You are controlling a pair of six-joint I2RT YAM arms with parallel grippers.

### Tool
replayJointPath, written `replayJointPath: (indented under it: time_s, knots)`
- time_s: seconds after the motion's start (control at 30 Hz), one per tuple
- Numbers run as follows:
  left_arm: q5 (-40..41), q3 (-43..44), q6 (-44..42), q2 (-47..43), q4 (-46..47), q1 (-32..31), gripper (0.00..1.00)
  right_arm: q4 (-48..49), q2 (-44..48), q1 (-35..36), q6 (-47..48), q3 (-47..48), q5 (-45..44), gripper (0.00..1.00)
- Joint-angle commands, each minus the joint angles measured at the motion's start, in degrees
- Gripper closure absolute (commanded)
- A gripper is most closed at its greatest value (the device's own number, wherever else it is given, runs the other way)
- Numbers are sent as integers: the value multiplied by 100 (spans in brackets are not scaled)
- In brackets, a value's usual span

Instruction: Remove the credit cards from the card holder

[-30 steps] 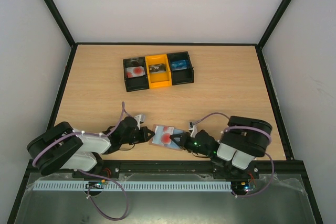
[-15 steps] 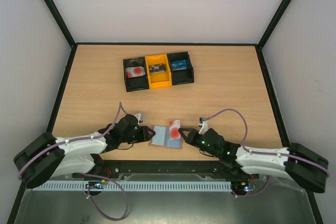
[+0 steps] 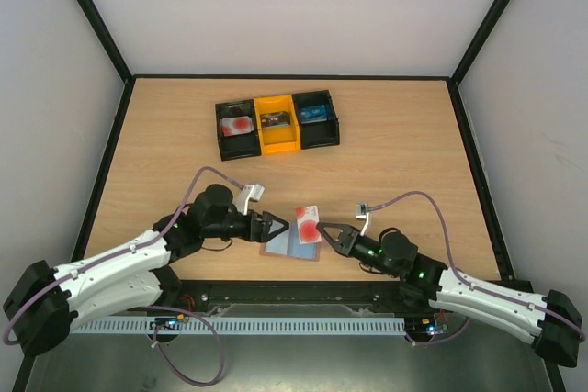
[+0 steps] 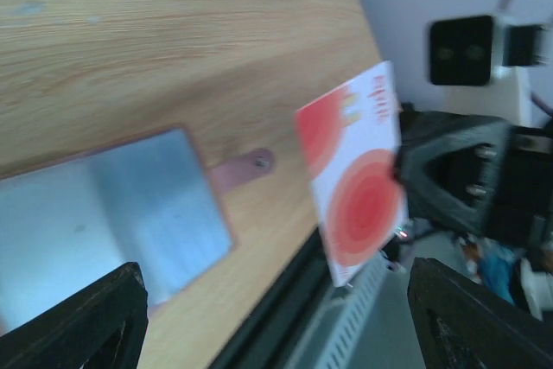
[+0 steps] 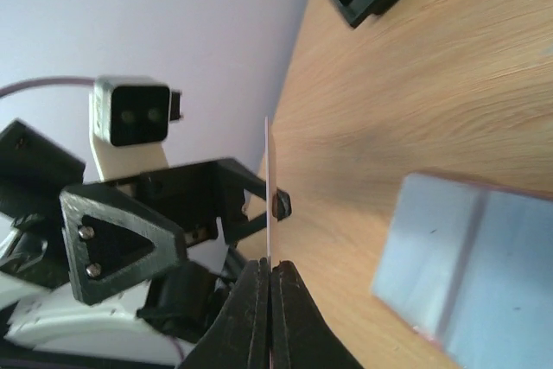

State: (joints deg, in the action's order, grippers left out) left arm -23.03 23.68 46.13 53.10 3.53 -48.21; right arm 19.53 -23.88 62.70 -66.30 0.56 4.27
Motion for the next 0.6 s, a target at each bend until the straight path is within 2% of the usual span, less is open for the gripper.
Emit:
replayJointPath:
  time_s: [0.0, 0.1, 0.23, 0.57]
  knots:
    - [-1055, 379, -572, -291, -258, -5, 17, 98, 227, -12, 286, -237, 943, 98]
    - [-1501, 543, -675, -286, -345, 4, 21, 174, 103, -11, 462, -95, 1342, 98]
    - [-1906, 604, -743, -21, -482, 13, 32, 515, -96, -11, 706, 25, 1911, 98]
    - [-2294, 419, -823, -118, -381, 35, 37, 1051, -565, -12, 687, 104, 2541, 98]
